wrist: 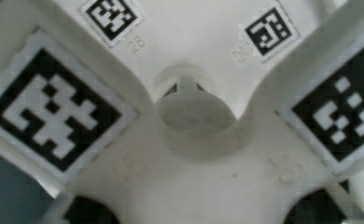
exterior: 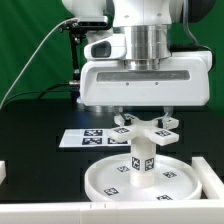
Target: Assemble round table
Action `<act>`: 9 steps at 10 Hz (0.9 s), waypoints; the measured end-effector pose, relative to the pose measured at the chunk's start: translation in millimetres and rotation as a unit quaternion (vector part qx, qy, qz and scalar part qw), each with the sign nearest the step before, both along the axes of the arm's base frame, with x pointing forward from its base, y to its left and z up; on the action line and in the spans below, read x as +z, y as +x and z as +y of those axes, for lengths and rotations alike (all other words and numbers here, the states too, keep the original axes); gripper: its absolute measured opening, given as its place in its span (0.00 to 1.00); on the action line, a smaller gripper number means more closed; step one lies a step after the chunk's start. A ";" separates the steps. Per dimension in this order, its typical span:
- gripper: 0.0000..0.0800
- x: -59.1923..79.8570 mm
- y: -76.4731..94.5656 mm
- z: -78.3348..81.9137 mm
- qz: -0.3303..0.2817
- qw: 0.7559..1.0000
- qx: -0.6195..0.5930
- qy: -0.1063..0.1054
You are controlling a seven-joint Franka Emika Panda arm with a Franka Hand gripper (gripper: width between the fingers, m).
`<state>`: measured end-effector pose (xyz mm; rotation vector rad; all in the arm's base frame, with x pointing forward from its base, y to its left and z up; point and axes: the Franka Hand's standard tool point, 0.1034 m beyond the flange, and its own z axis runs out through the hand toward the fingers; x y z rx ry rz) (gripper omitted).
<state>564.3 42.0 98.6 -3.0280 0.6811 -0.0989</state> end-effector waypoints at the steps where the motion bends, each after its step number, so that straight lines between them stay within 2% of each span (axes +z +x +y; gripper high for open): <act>1: 0.55 -0.1 -0.1 -0.4 -0.003 0.997 -0.073 0.003; 2: 0.55 -0.5 -0.2 -0.2 -0.008 0.990 -0.141 0.009; 5: 0.55 -0.4 -0.7 -0.6 -0.015 0.933 -0.359 0.028; 8: 0.55 -0.2 -1.0 -1.9 -0.010 0.895 -0.444 0.045; 9: 0.55 -0.2 -0.9 -2.1 -0.010 0.898 -0.437 0.044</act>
Offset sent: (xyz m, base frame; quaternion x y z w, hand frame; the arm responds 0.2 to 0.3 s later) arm -0.0053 0.0129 -0.0088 0.0322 0.0036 0.3726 0.9274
